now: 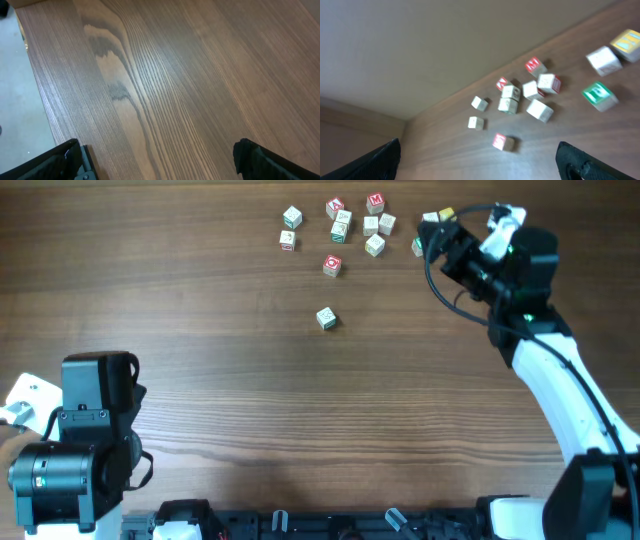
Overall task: Form a horizontal line
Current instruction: 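Raise the right arm and reach toward the right side of the cluster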
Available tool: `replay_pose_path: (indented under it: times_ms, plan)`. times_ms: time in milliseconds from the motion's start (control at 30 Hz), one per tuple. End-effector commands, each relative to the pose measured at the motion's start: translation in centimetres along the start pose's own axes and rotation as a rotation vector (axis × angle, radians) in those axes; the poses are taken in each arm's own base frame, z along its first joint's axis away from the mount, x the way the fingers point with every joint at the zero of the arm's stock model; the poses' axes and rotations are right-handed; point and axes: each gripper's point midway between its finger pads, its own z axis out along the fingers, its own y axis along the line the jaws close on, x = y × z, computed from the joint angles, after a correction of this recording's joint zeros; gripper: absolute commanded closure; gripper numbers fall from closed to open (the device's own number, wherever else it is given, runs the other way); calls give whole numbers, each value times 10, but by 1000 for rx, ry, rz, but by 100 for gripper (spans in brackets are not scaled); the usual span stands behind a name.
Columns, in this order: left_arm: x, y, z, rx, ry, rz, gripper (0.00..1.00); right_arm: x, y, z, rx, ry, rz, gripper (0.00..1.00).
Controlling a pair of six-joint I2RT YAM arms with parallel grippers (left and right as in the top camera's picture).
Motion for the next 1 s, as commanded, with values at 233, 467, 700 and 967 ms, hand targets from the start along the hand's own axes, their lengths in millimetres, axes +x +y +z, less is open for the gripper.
replay_pose_path:
  times_ms: [233, 467, 700, 967]
  plan:
    - [1, 1, 1, -5, 4, -16, 0, -25, -6, 46, 83, -79, -12, 0]
    - [1, 1, 1, -5, 4, -16, 0, -34, -12, 69, 87, -82, -13, 1]
    - [1, 1, 1, -5, 4, -16, 0, -41, -21, 101, 103, -65, -57, 0]
    - [1, 1, 1, -5, 4, -16, 0, -23, -47, 162, 140, 23, -83, 0]
